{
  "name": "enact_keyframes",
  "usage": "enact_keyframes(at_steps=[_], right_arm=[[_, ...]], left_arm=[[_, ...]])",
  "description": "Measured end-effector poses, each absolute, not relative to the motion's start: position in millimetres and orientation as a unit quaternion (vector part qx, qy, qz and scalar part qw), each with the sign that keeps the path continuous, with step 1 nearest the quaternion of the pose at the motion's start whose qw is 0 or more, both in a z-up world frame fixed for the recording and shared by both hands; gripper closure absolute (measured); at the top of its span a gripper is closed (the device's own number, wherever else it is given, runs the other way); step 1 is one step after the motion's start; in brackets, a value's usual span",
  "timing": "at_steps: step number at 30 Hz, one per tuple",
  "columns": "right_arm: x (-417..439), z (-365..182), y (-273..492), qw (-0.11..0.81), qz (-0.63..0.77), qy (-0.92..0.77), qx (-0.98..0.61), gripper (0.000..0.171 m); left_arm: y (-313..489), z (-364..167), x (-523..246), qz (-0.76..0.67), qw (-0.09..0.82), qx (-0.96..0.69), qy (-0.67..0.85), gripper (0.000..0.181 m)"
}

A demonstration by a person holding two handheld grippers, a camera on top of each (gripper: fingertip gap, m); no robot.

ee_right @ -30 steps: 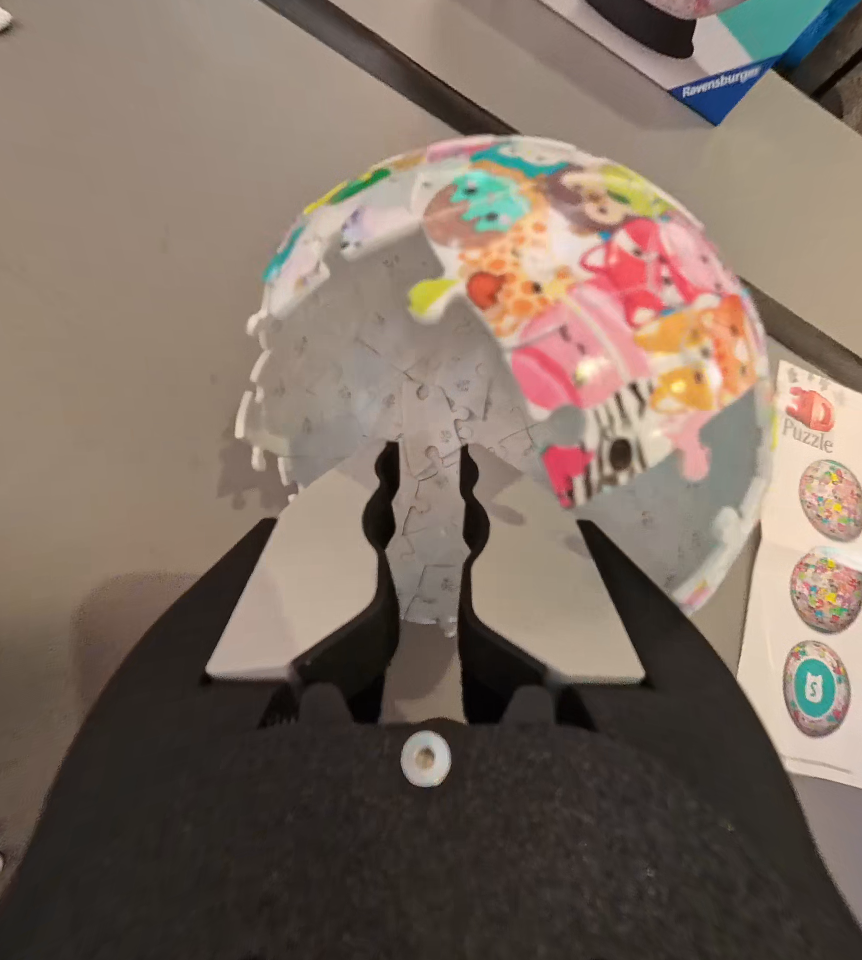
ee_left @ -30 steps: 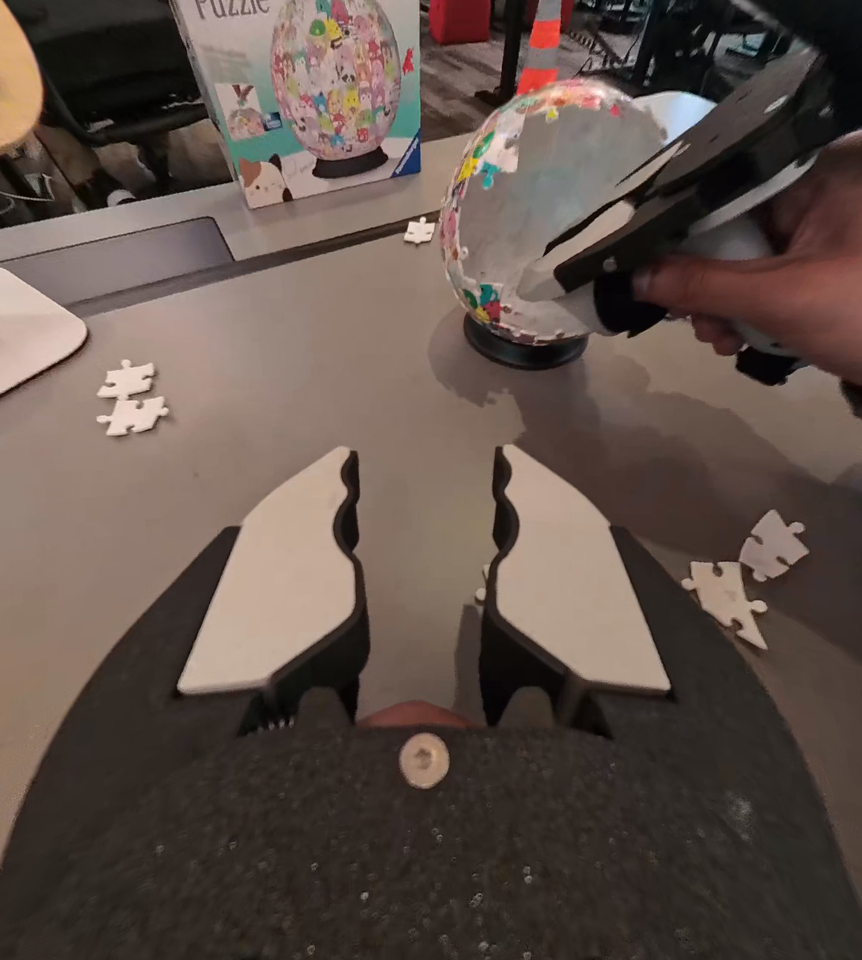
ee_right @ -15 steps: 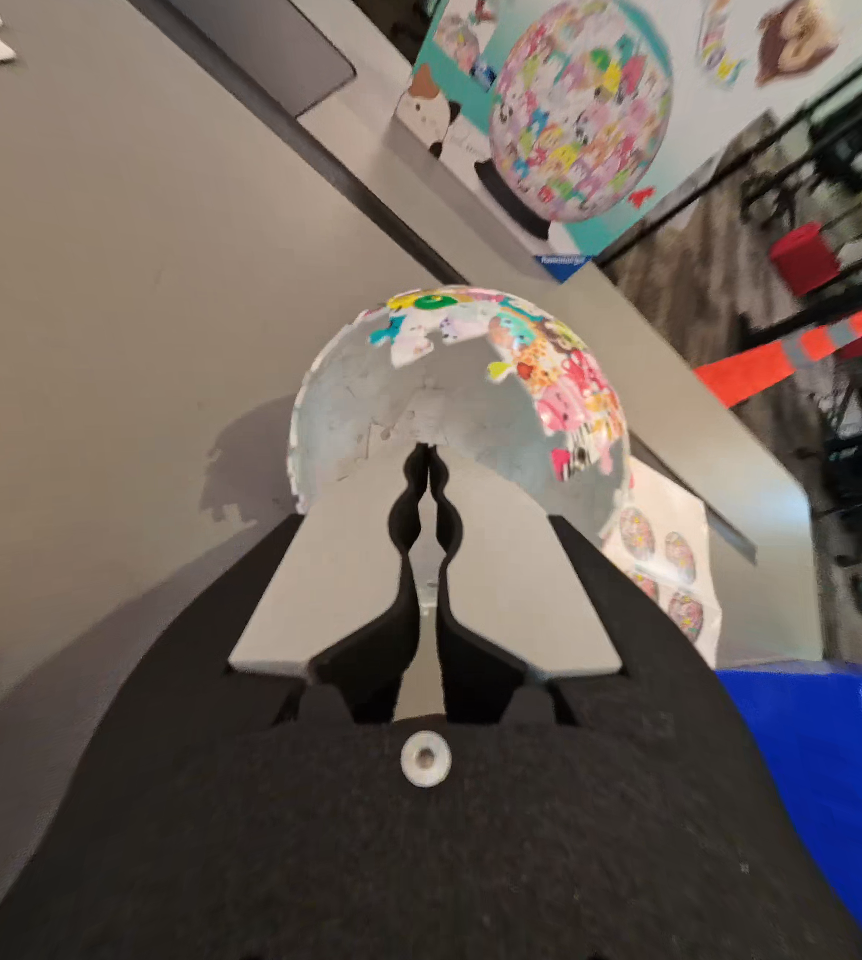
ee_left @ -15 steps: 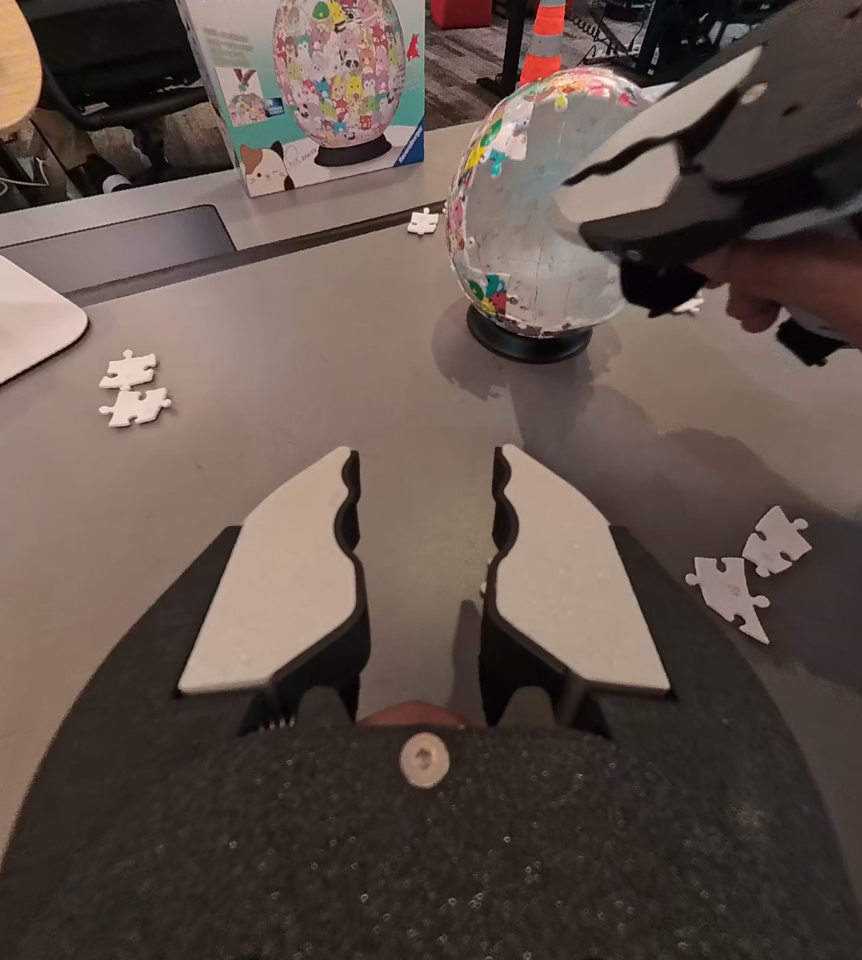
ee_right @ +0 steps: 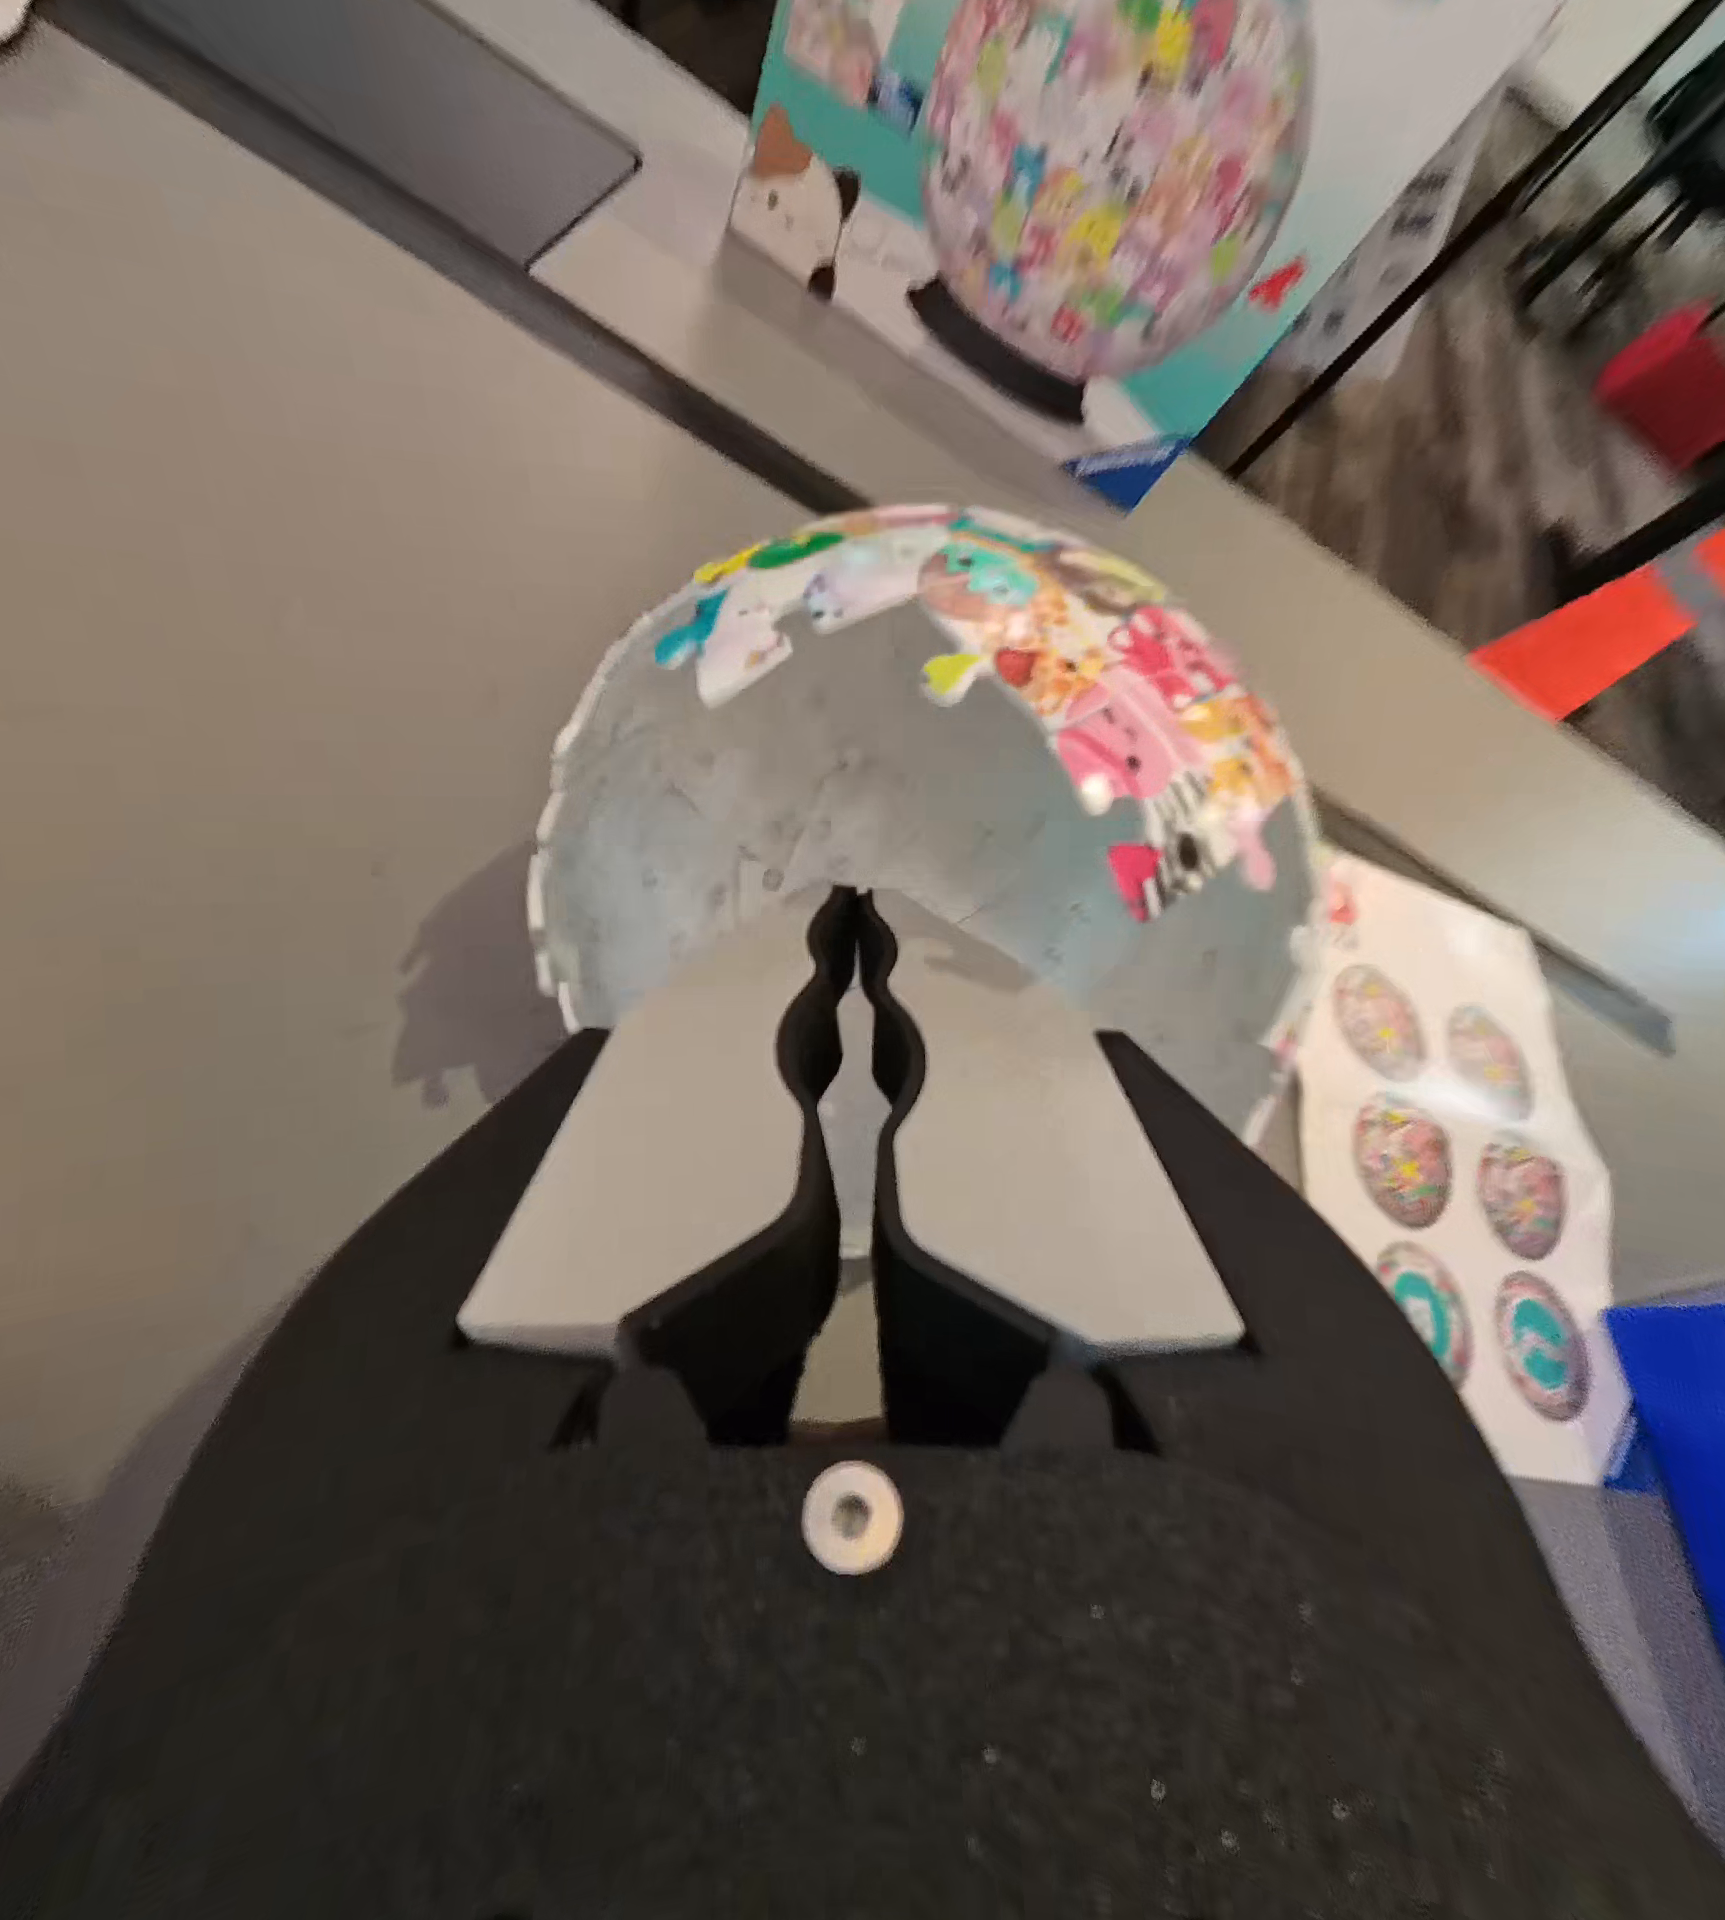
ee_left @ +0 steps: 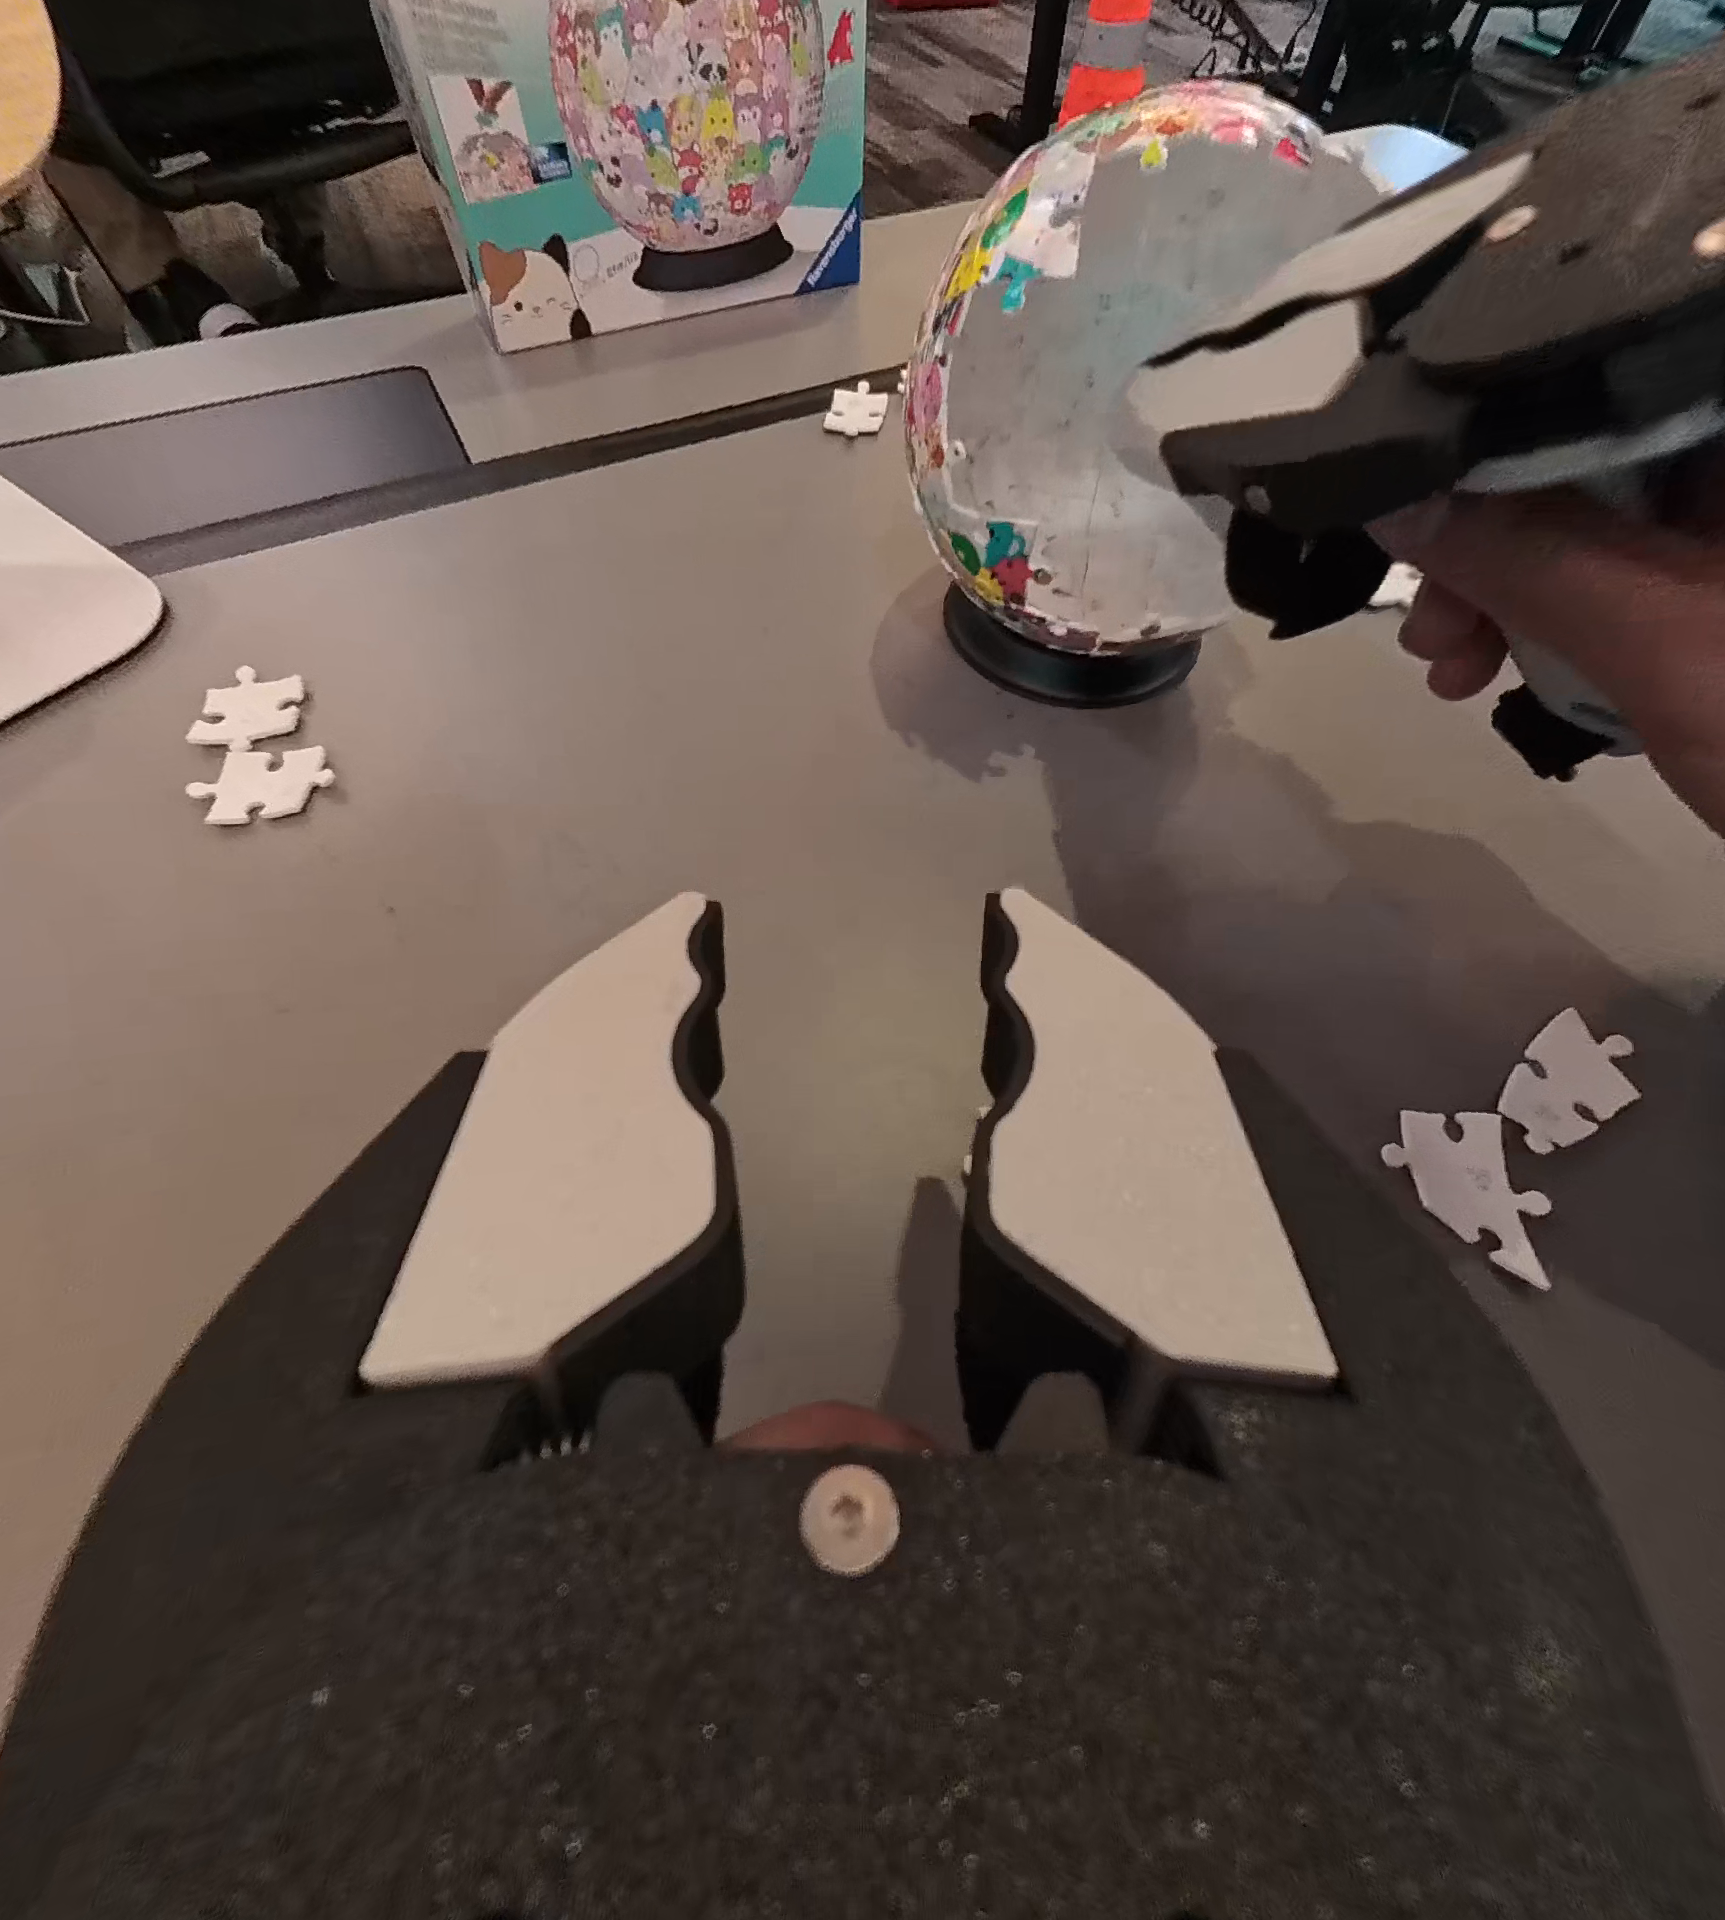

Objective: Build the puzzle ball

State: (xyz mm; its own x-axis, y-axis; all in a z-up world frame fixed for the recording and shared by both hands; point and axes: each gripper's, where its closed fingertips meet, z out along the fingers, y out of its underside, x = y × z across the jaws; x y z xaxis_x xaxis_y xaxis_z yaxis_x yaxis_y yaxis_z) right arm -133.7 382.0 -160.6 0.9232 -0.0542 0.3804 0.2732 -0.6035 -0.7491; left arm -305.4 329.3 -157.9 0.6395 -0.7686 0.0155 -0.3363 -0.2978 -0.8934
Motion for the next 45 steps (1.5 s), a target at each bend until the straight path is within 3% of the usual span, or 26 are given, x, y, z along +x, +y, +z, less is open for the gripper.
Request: enact_keyframes(at_steps=[9, 45], right_arm=[[-123, -185, 394, 0.379, -0.194, -0.058, -0.903, 0.171], [-121, -216, 405, 0.275, -0.157, -0.048, -0.947, 0.171]], left_arm=[[328, -159, -305, -0.226, 0.471, -0.771, 0.363, 0.134], [330, -156, -308, -0.225, 0.475, -0.772, 0.359, 0.134]])
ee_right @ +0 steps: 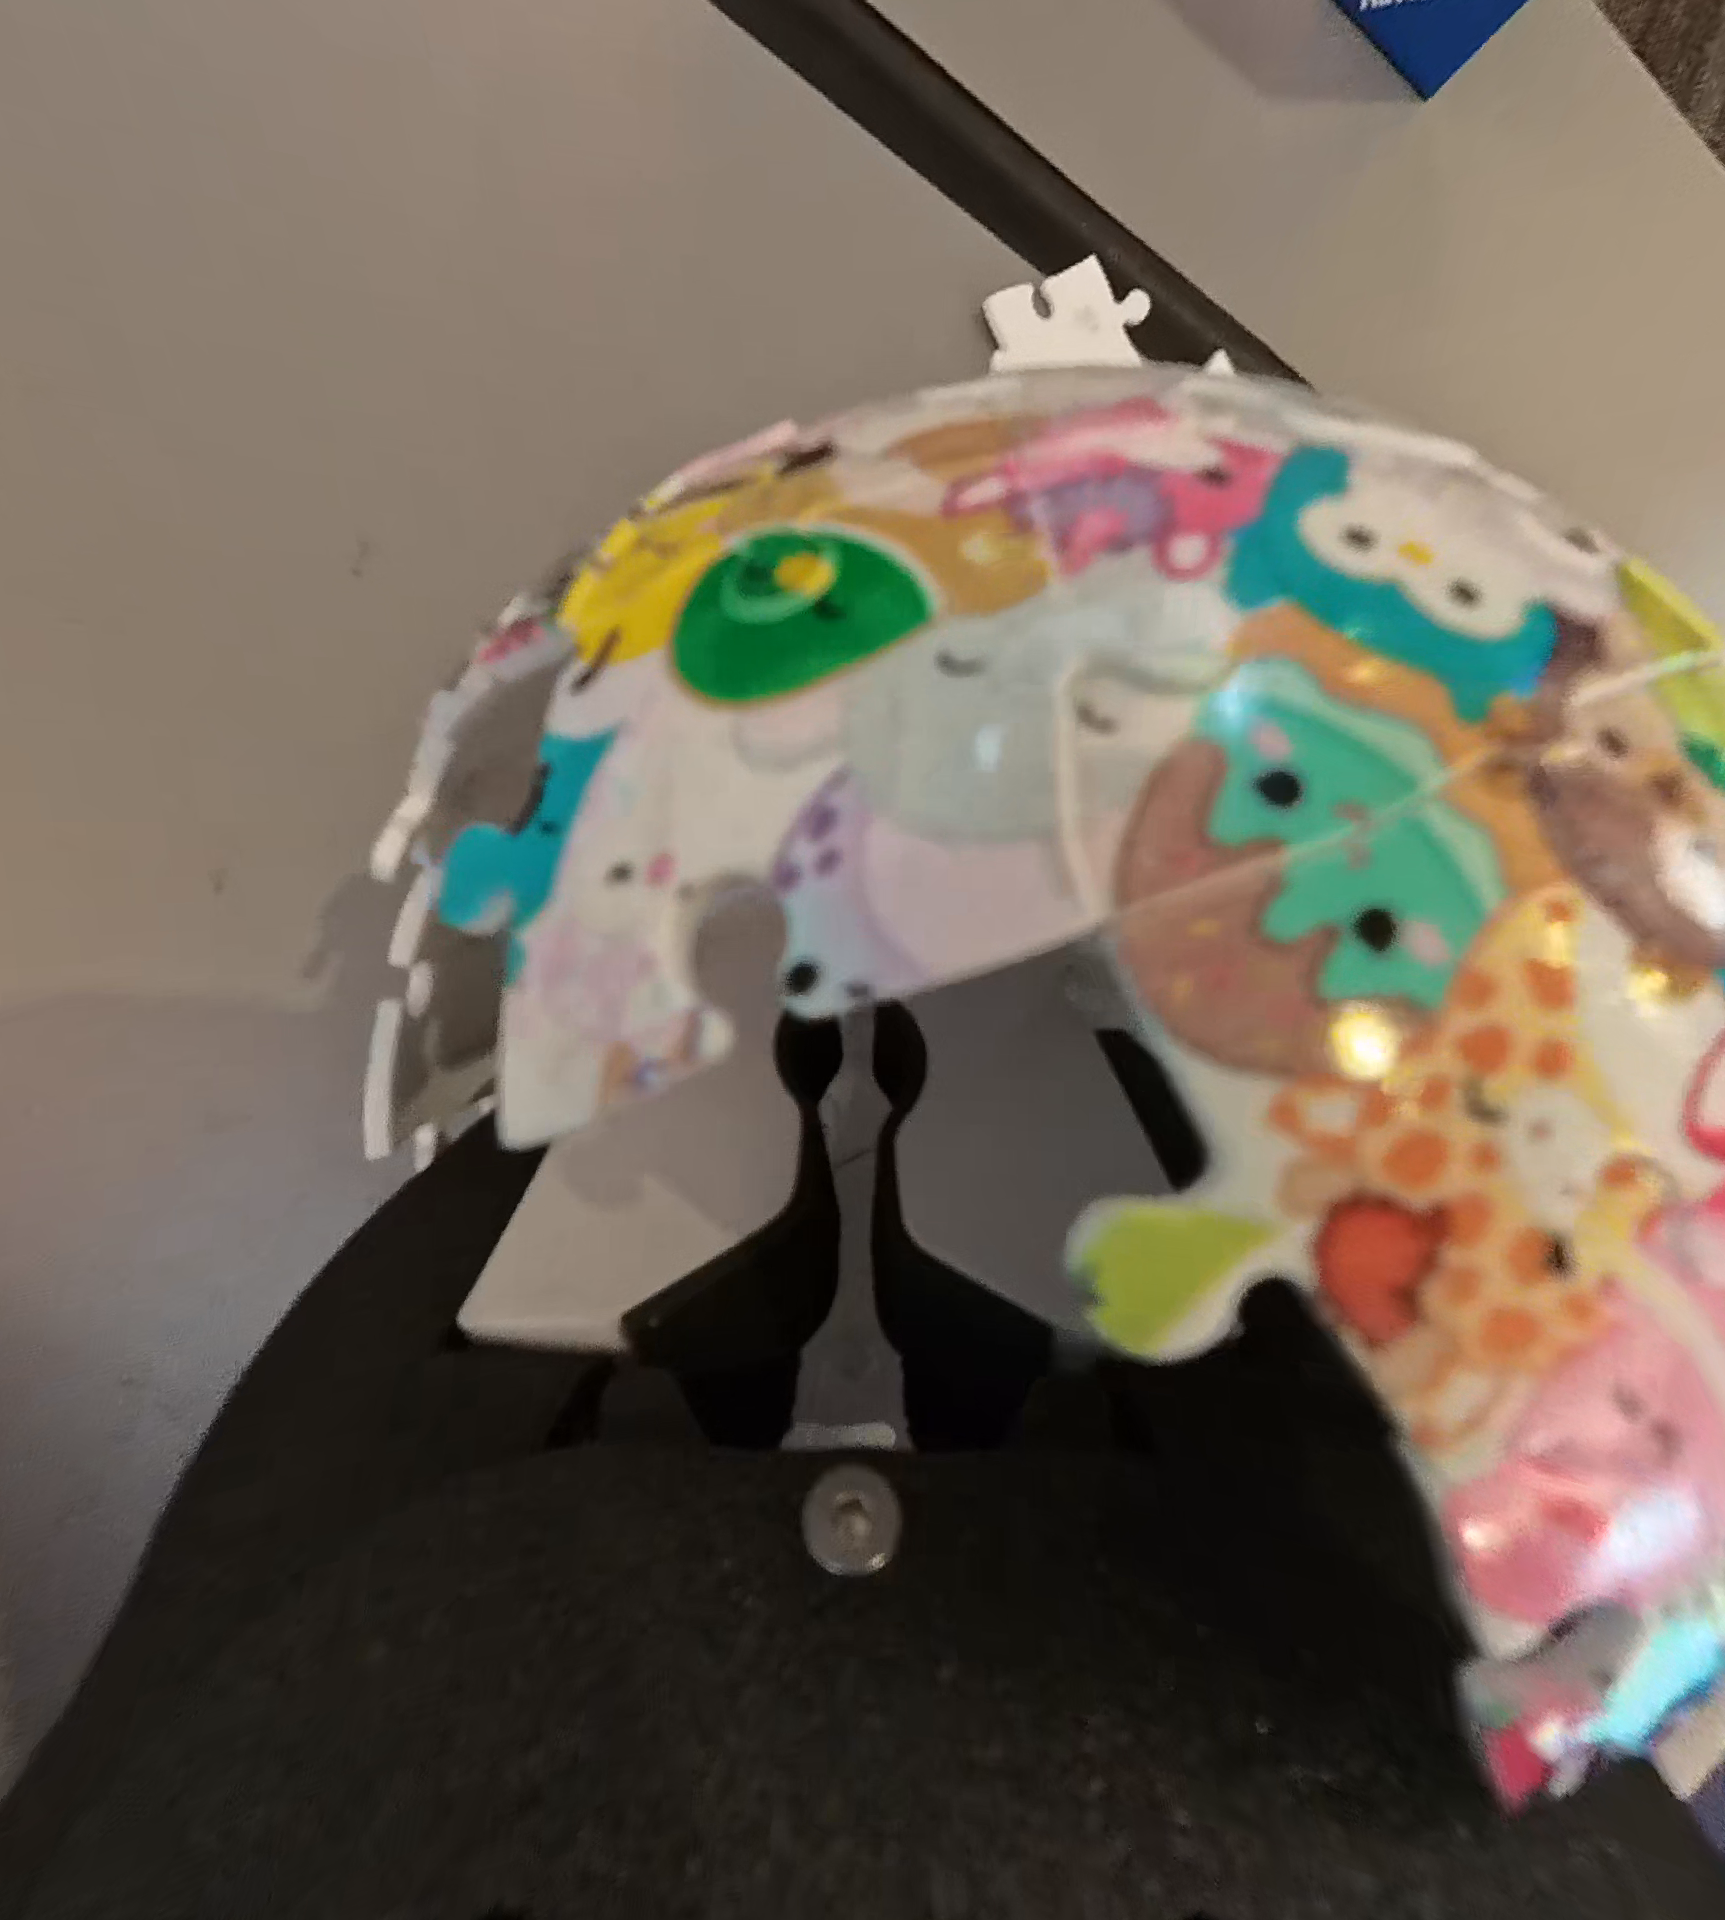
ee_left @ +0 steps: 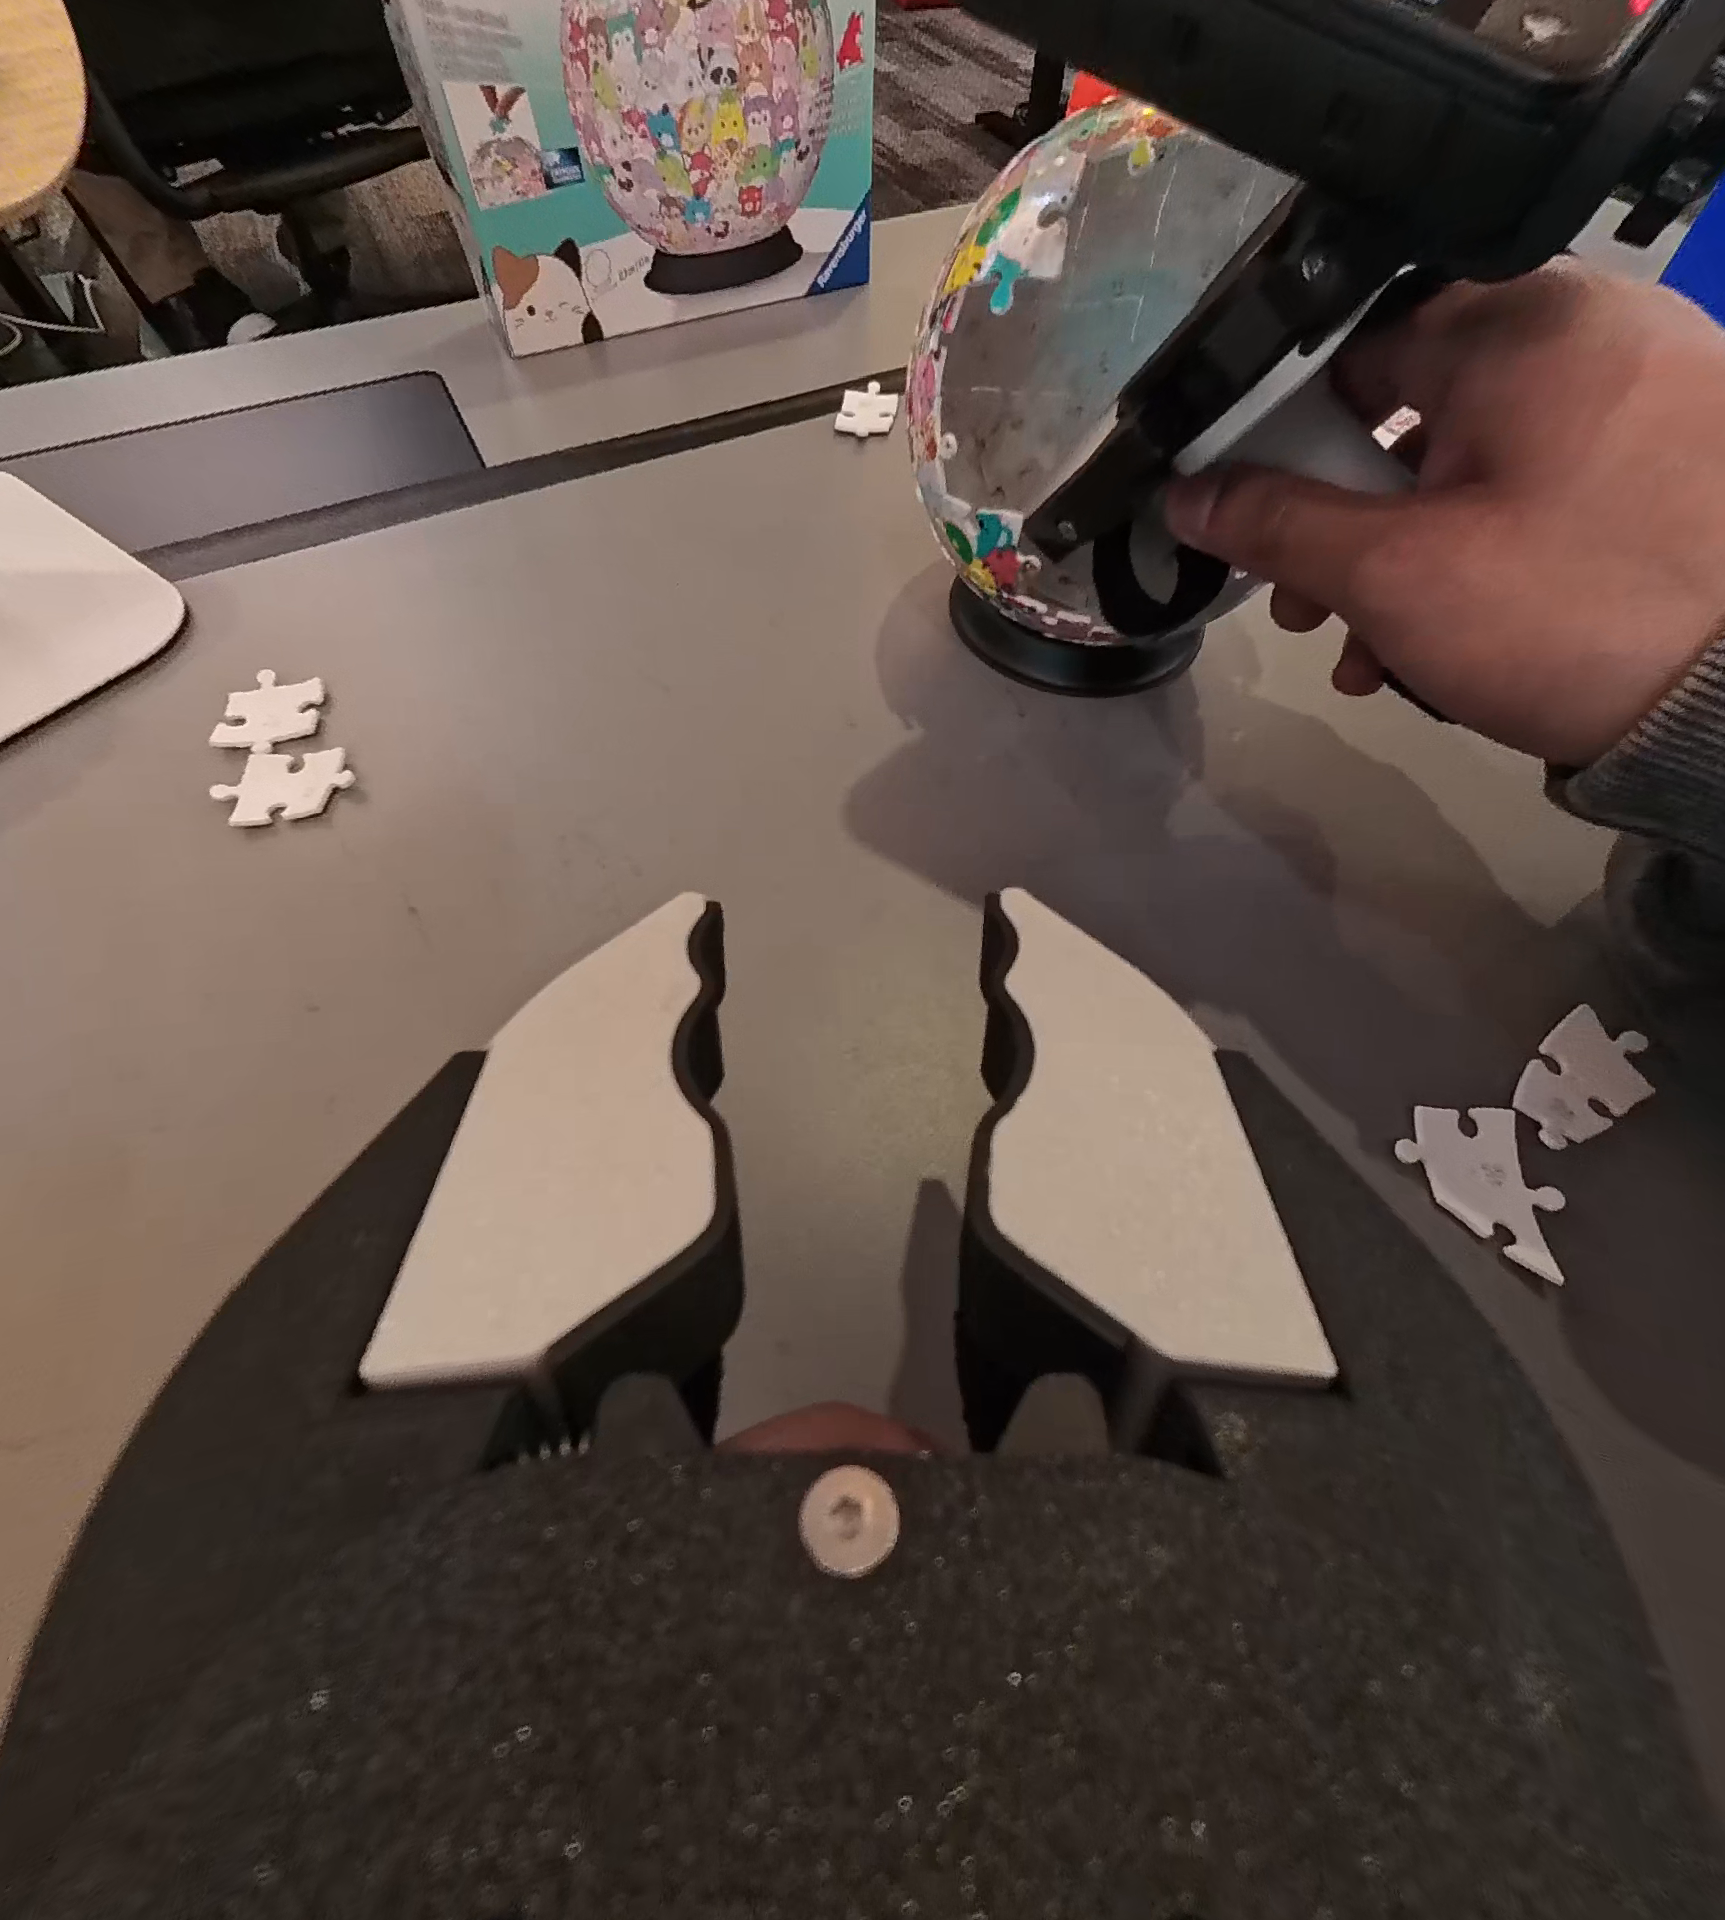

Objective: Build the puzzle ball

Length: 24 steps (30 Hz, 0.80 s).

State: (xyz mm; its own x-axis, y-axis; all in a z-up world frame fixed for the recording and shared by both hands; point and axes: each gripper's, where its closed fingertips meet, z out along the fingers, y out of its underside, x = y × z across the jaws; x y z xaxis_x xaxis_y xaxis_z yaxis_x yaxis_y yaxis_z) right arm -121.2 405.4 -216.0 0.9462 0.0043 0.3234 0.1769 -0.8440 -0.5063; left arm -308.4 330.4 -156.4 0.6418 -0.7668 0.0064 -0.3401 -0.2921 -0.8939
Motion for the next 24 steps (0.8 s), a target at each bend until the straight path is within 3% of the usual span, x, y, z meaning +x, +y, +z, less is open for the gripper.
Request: enact_keyframes(at_steps=[8, 14, 19, 24], right_arm=[[-126, -208, 403, 0.296, -0.162, -0.058, -0.940, 0.171], [-127, -210, 407, 0.305, -0.145, -0.032, -0.941, 0.151], [-126, -210, 408, 0.305, -0.135, -0.024, -0.942, 0.145], [-126, -212, 407, 0.303, -0.123, -0.013, -0.945, 0.149]], left_arm=[[330, -155, -308, -0.225, 0.477, -0.770, 0.360, 0.134], [329, -155, -308, -0.222, 0.478, -0.768, 0.364, 0.134], [330, -156, -308, -0.223, 0.476, -0.770, 0.362, 0.134], [329, -156, -308, -0.222, 0.477, -0.769, 0.364, 0.134]])
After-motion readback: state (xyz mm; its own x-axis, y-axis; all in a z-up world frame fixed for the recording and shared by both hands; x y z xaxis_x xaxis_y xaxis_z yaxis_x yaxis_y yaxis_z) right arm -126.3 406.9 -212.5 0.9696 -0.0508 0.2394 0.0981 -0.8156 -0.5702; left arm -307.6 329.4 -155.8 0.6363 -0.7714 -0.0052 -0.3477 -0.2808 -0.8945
